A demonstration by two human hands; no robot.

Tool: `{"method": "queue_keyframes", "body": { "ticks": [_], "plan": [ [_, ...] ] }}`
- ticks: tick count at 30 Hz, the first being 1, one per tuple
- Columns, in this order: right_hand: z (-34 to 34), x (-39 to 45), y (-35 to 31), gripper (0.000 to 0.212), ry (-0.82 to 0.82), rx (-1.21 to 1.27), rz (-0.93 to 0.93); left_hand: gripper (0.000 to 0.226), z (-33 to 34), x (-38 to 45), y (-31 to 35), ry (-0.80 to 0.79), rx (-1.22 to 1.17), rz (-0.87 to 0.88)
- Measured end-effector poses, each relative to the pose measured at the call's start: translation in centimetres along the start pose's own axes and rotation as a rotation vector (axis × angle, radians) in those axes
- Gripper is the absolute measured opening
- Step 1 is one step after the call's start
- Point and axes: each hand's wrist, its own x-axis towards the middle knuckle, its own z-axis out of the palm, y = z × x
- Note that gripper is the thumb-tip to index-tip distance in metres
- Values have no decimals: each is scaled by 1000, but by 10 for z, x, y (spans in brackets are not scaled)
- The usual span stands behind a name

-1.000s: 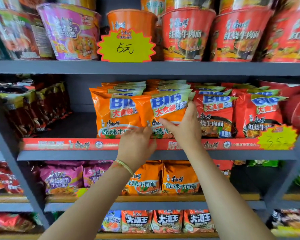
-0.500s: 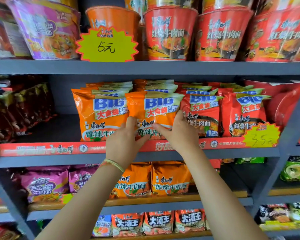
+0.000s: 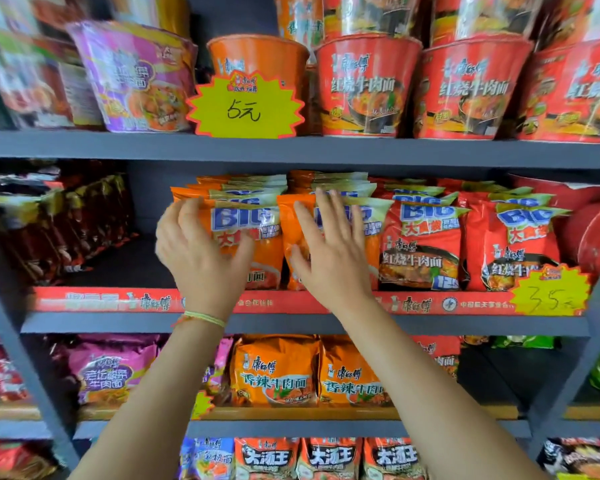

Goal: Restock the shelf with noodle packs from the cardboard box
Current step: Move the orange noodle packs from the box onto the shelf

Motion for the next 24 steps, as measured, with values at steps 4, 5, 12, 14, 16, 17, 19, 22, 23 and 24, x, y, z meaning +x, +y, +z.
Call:
{"method": "queue_keyframes", "body": {
  "ticks": [4, 5, 12, 14, 16, 17, 19, 22, 23, 24],
  "plan": [
    [10, 19, -12, 67, -73, -72, 25, 135, -8, 28, -41, -415, -199, -416],
    [13, 23, -15, 68, -96, -84, 40, 142, -5, 34, -50, -553, -299, -528],
    [25, 41, -15, 68, -152, -151, 115, 91, 18, 56, -64, -932, -815, -844],
    [26, 41, -14, 67, -122, -154, 114, 94, 21, 55, -64, -967, -846, -834],
    [26, 38, -10, 64, -96, -149, 118, 91, 25, 51, -62, -961, -860, -839],
    [26, 37, -7, 63, -83, -145, 126, 92, 26, 49, -60, -956, -863, -844],
    [25, 34, -2, 61, -63, -140, 141, 99, 29, 47, -56, -970, -853, -837],
    [25, 29, 0, 60, -62, -141, 151, 99, 30, 45, -56, -1003, -869, -847],
    [25, 29, -1, 60, -60, -137, 155, 97, 29, 45, -58, -1016, -895, -855],
    [25, 30, -3, 61, -57, -129, 163, 93, 27, 46, -60, -1031, -922, -856]
  ]
}}
